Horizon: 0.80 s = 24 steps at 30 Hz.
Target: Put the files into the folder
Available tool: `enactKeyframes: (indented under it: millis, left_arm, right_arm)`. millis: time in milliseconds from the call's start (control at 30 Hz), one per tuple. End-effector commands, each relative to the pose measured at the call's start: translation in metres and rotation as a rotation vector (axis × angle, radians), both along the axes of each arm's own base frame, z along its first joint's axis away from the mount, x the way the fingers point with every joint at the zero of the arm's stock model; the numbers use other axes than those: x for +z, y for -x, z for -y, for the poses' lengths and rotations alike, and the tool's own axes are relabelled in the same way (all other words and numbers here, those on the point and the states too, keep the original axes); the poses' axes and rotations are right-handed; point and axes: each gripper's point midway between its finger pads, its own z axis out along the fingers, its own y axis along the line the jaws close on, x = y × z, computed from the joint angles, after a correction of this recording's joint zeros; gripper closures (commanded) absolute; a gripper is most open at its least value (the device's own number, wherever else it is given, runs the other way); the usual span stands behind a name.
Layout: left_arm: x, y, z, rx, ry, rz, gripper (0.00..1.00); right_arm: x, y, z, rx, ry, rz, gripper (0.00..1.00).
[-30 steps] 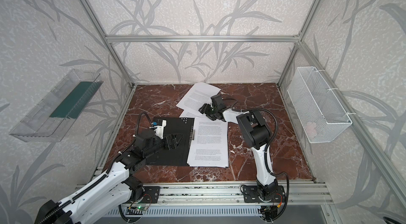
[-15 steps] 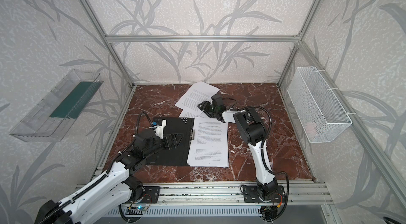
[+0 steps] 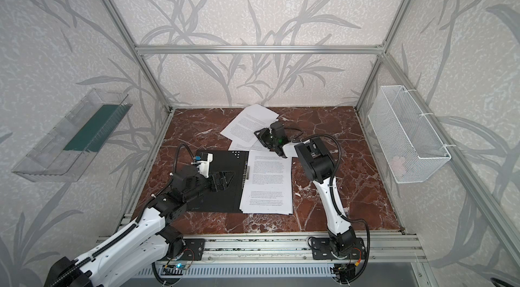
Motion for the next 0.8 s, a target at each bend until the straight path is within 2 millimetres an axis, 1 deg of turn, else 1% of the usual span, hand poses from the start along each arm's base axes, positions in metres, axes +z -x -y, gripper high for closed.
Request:
enactKeyframes:
  millis: [0, 133, 233, 267, 333, 400, 500, 567, 700, 767]
  left_arm:
    - [0.012, 0.0, 0.002, -0.007, 0.025, 0.039, 0.01]
    - [0.014, 0.0, 0.0, 0.003, 0.022, 0.046, 0.01]
    - [0.014, 0.0, -0.003, 0.014, 0.017, 0.052, 0.01]
    - [0.015, 0.0, -0.003, 0.015, 0.017, 0.054, 0.01]
    - [0.017, 0.001, -0.002, 0.007, 0.025, 0.057, 0.01]
    - [0.018, 0.001, -0.003, 0.012, 0.023, 0.061, 0.01]
    - [0.017, 0.001, -0.007, 0.03, 0.011, 0.061, 0.01]
    - [0.018, 0.001, -0.009, 0.041, 0.007, 0.067, 0.01]
    - [0.018, 0.001, -0.021, 0.097, -0.024, 0.077, 0.01]
    - [0.018, 0.001, -0.027, 0.127, -0.038, 0.082, 0.01]
  right_arm:
    - [-0.009, -0.012, 0.003, -0.083, -0.002, -0.001, 0.69]
    - [0.012, -0.02, 0.008, -0.119, 0.002, 0.06, 0.84]
    - [0.039, -0.024, 0.009, -0.108, 0.001, 0.12, 0.98]
    - [0.053, -0.024, 0.008, -0.091, 0.006, 0.147, 1.0]
    - [0.076, -0.021, 0.005, -0.06, 0.011, 0.188, 1.0]
    - [0.102, -0.012, 0.0, -0.005, -0.008, 0.228, 1.0]
    - [0.138, 0.005, 0.001, 0.035, -0.02, 0.291, 1.0]
    - [0.158, 0.017, 0.003, 0.061, -0.023, 0.314, 1.0]
    - [0.188, 0.049, 0.012, 0.108, -0.027, 0.332, 1.0]
    - [0.196, 0.068, 0.014, 0.156, -0.031, 0.318, 1.0]
